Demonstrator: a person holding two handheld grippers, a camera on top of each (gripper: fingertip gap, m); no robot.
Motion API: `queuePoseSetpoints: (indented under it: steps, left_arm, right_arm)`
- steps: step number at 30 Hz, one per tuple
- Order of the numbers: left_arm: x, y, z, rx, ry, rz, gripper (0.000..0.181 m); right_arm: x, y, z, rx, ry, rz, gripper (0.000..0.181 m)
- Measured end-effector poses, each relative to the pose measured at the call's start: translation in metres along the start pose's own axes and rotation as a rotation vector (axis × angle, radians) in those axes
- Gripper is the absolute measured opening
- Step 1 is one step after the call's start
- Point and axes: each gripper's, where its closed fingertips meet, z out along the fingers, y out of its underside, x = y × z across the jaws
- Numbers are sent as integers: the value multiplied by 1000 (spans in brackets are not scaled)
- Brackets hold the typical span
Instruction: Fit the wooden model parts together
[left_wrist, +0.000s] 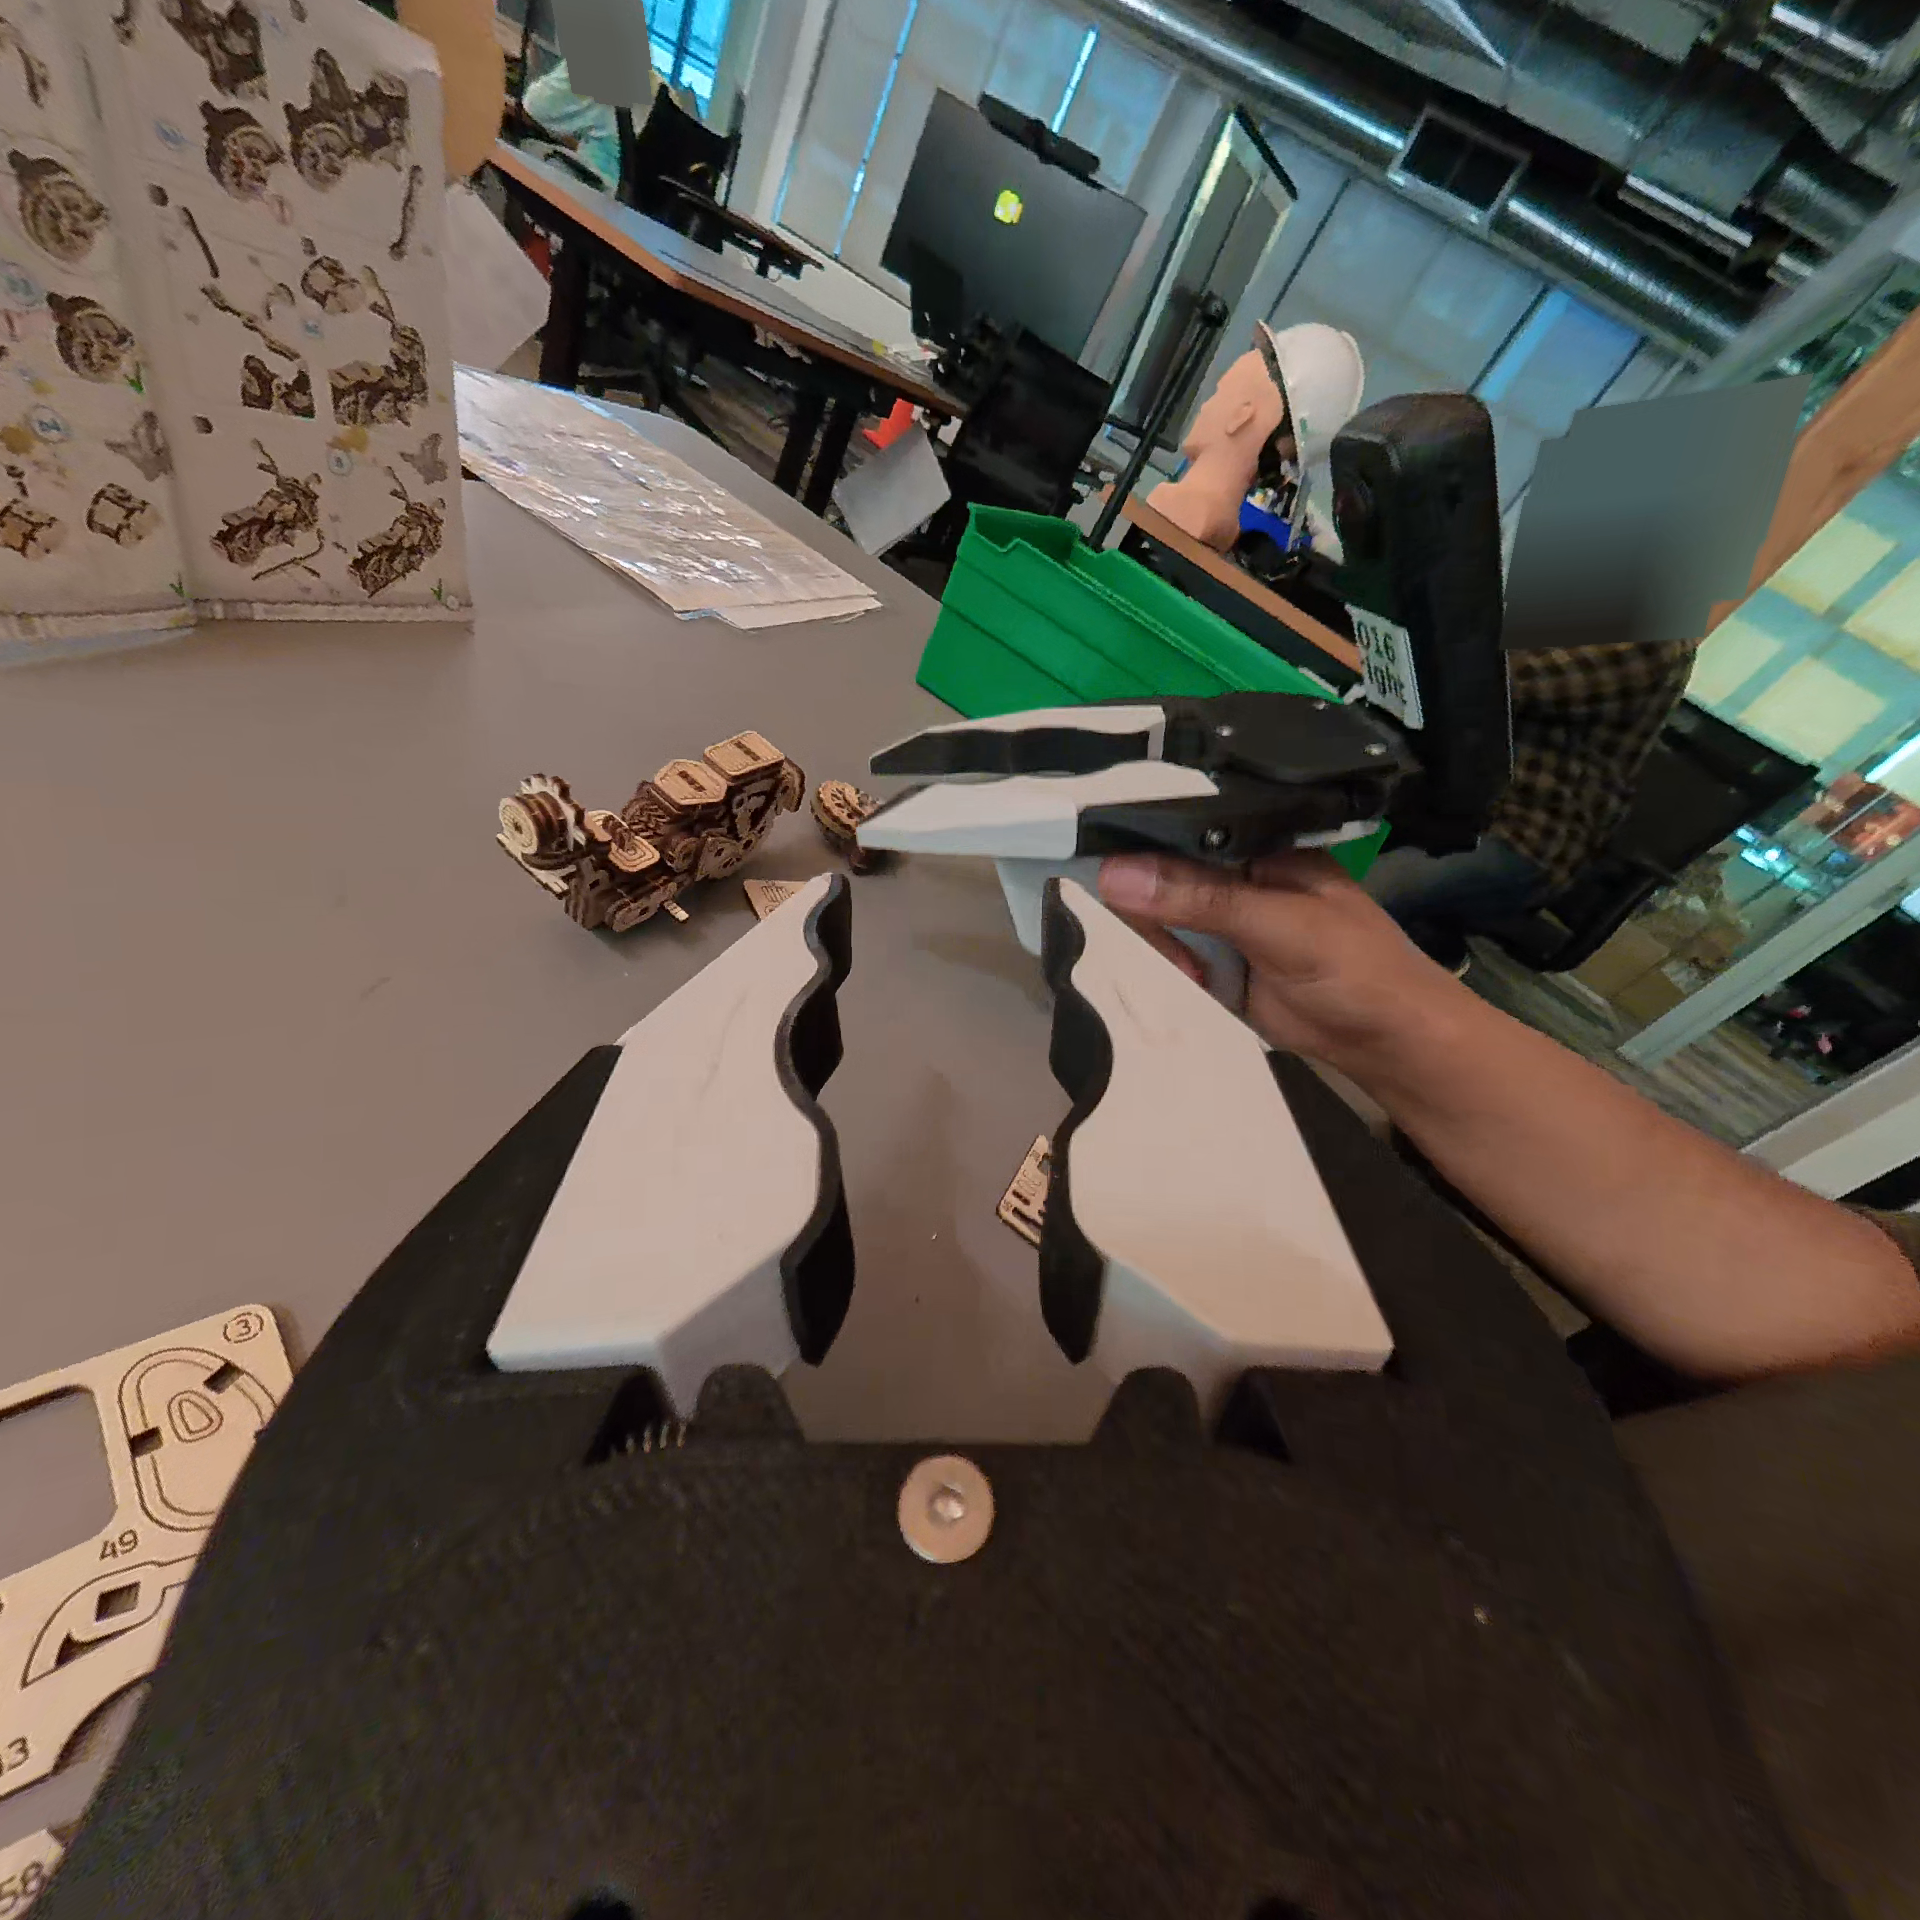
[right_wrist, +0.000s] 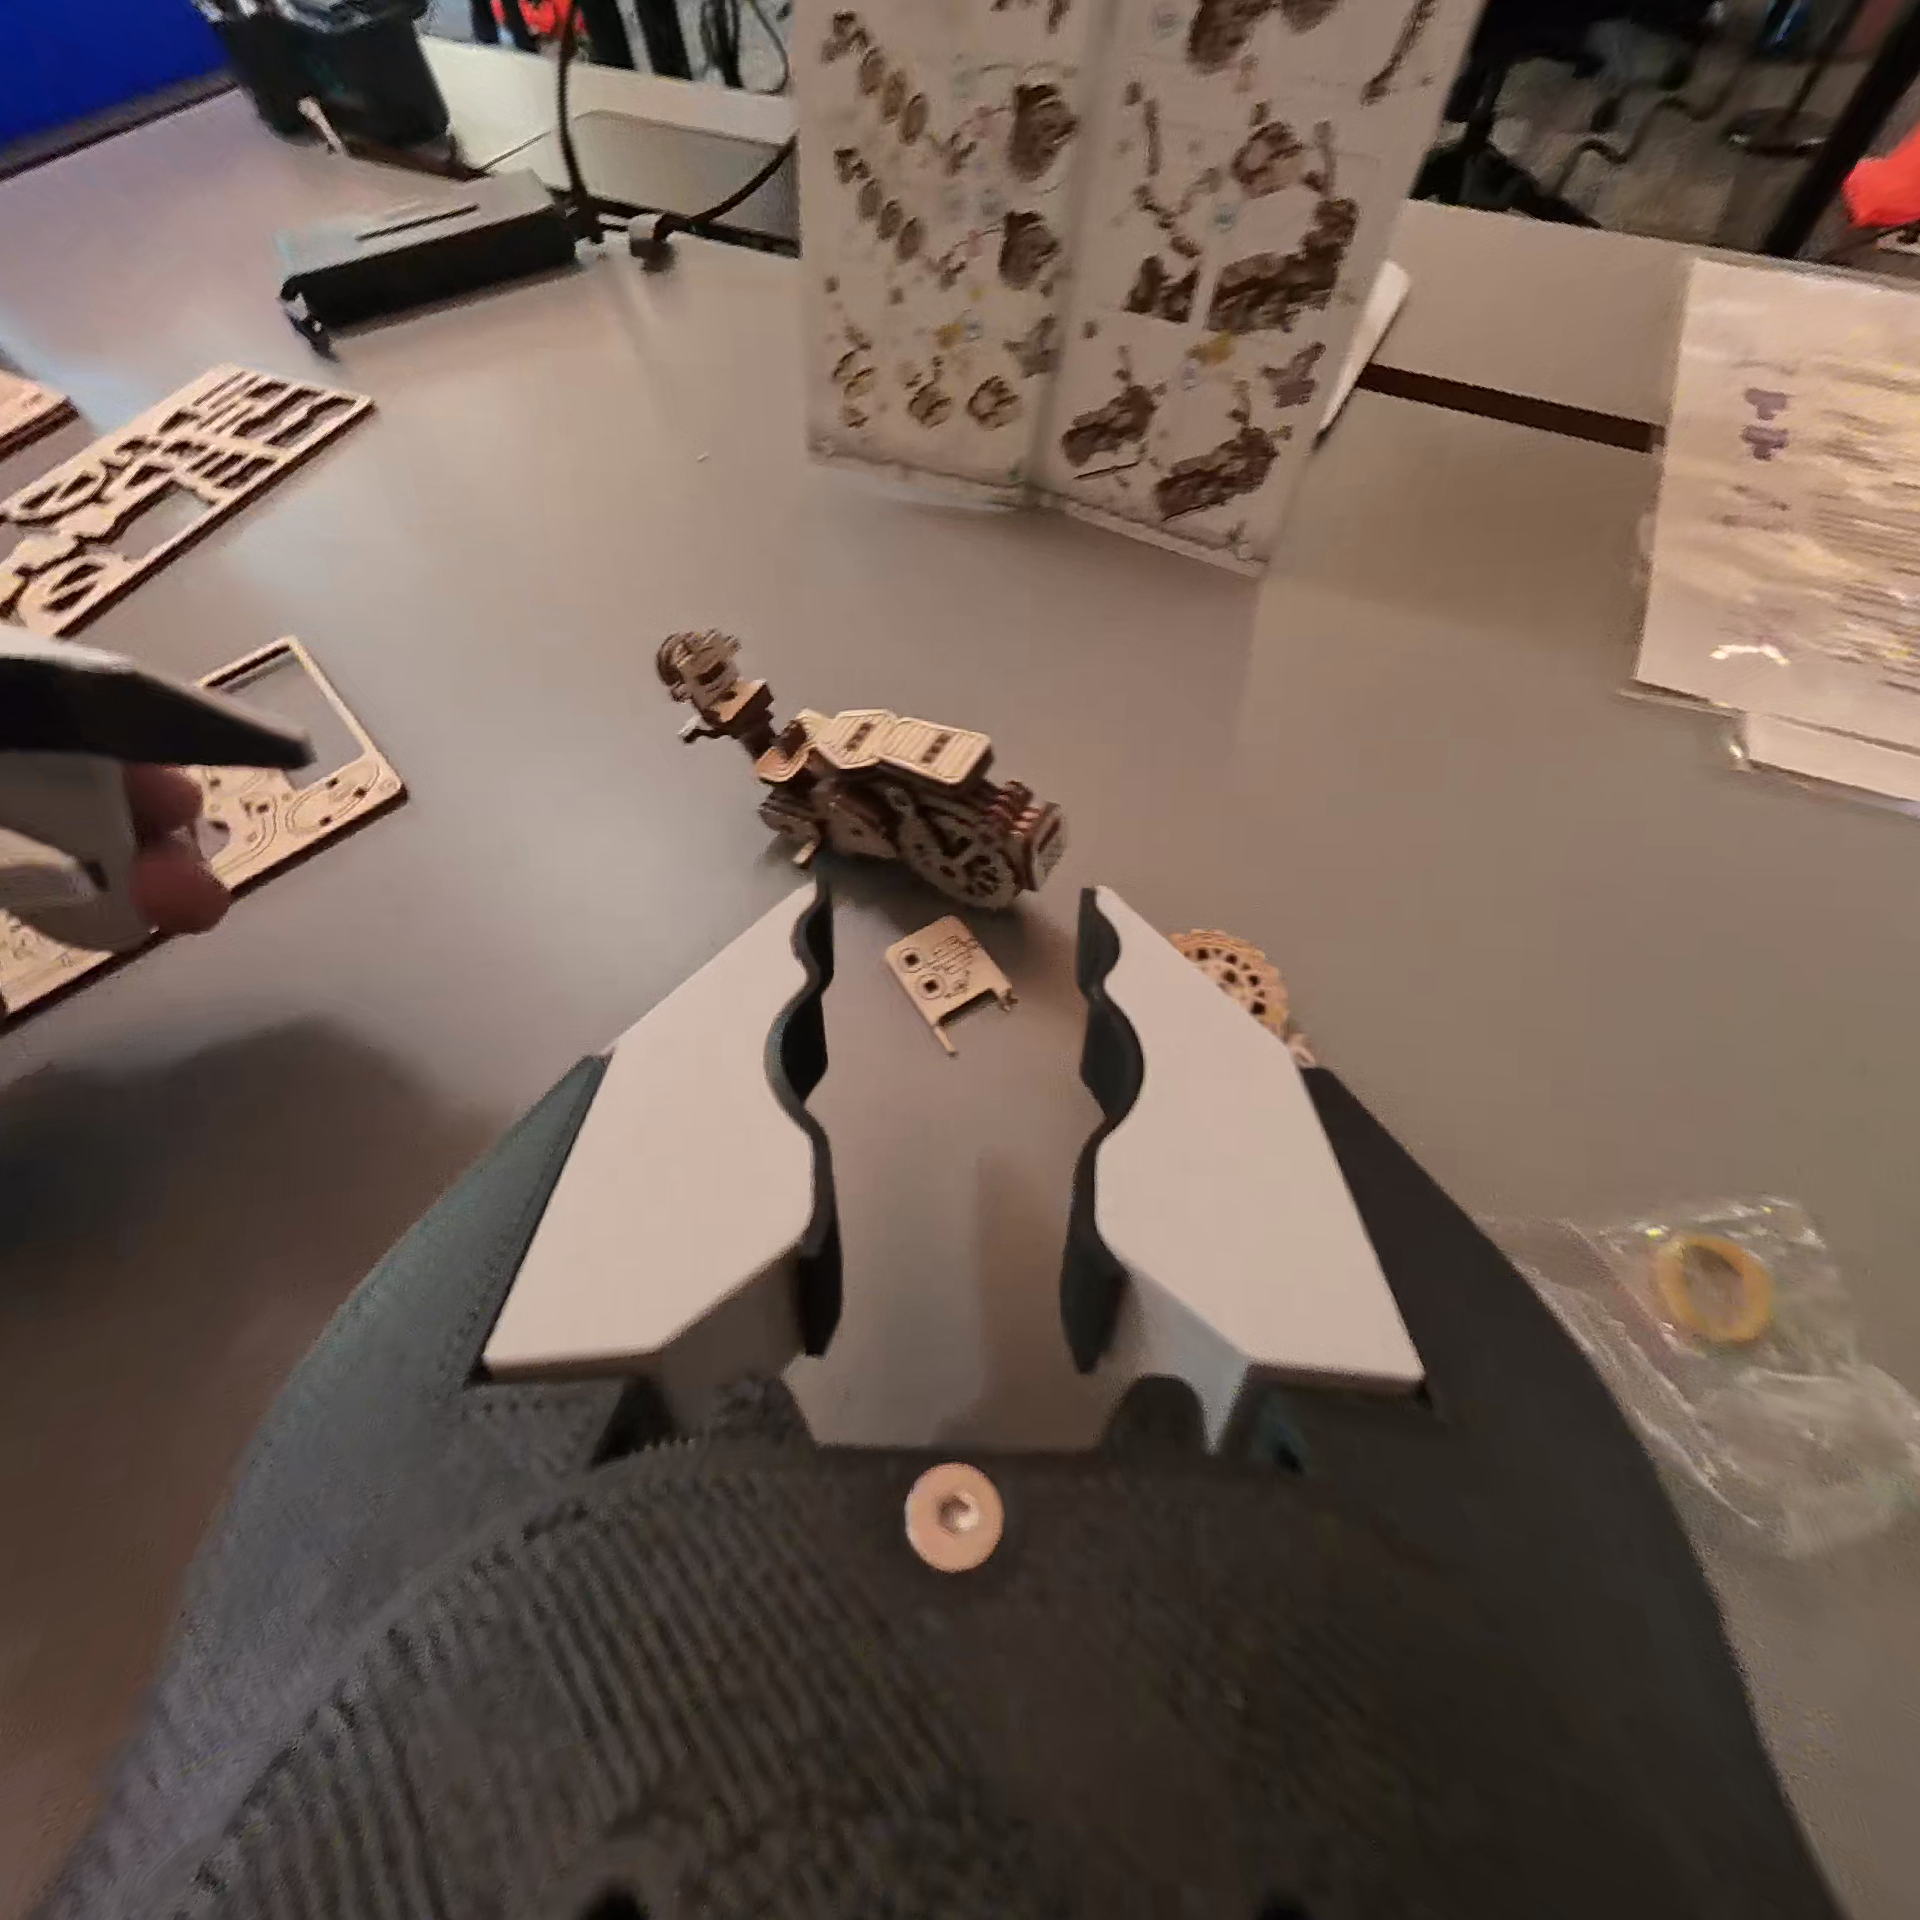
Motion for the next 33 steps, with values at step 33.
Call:
queuePoseSetpoints:
  steps: [33]
  left_arm:
    - [-8, 10, -1, -49, 20, -82, 34]
  right_arm:
    - [-55, -3, -7, 43, -362, -88, 33]
